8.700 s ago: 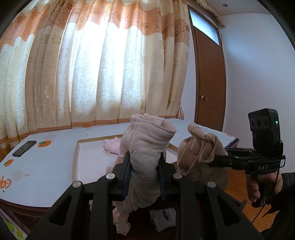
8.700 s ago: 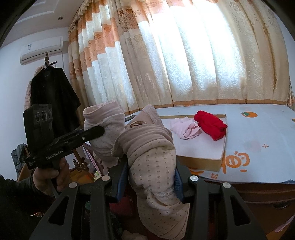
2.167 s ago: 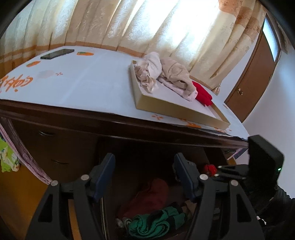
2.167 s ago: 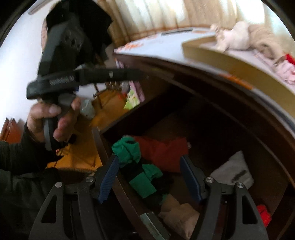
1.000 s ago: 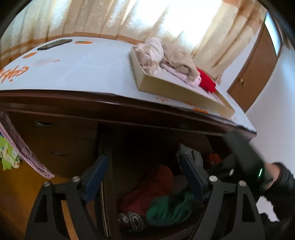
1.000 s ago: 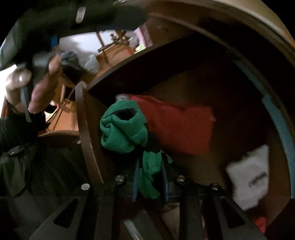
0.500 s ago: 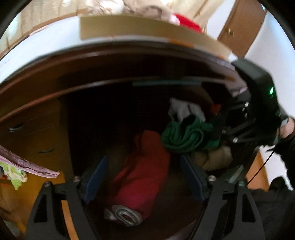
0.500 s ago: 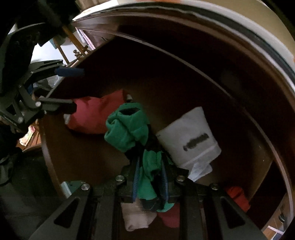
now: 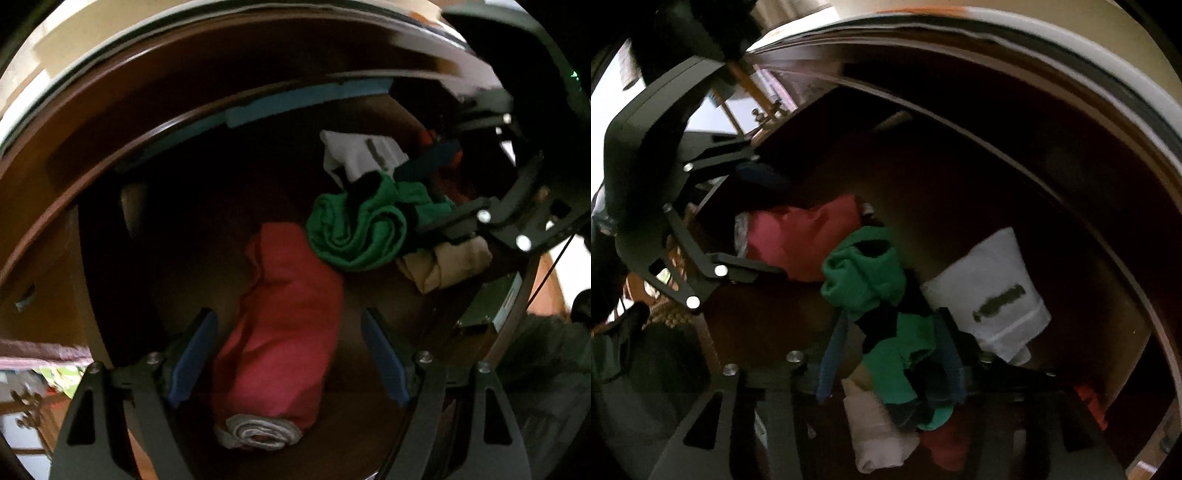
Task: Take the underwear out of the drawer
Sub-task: 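Grasp the dark red sock with the left gripper while the right gripper grasps the green sock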
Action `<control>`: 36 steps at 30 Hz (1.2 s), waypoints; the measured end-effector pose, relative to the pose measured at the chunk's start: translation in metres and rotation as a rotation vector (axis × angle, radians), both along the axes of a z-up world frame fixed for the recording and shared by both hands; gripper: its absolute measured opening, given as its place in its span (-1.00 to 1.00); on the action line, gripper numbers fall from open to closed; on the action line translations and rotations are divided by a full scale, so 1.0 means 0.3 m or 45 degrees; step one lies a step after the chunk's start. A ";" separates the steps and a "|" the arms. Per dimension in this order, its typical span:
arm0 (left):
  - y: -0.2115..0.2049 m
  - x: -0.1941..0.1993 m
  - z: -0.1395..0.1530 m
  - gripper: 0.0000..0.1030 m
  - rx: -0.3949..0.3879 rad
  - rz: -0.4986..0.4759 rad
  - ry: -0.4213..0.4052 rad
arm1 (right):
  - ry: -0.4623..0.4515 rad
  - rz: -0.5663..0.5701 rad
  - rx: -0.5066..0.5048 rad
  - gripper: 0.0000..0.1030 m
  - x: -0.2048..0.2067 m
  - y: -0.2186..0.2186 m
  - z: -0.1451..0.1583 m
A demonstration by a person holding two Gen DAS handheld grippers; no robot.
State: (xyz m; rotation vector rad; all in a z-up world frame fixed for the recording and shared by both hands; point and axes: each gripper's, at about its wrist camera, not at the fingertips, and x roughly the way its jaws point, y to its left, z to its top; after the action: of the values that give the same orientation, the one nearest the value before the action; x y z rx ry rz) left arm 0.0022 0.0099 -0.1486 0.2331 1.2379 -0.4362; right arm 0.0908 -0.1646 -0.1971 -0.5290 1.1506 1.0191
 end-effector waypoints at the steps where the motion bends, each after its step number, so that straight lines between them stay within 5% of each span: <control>1: -0.013 -0.002 -0.002 0.56 0.018 -0.024 0.003 | -0.013 0.019 -0.012 0.13 -0.010 0.005 0.002; 17: -0.074 0.082 -0.093 0.55 0.075 -0.098 0.201 | -0.100 0.077 -0.187 0.13 -0.048 0.145 -0.119; 24: -0.085 0.091 -0.123 -0.03 0.114 -0.117 0.218 | -0.088 0.015 -0.108 -0.14 -0.058 0.128 -0.107; 36: -0.095 0.062 -0.099 -0.48 0.114 -0.093 0.064 | -0.078 -0.067 0.047 -0.42 -0.047 0.064 -0.064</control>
State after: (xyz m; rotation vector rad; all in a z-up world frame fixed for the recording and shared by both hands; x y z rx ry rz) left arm 0.0209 -0.0186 -0.1784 0.3465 1.3026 -0.4522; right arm 0.0767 -0.1455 -0.2162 -0.4946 1.0839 0.9705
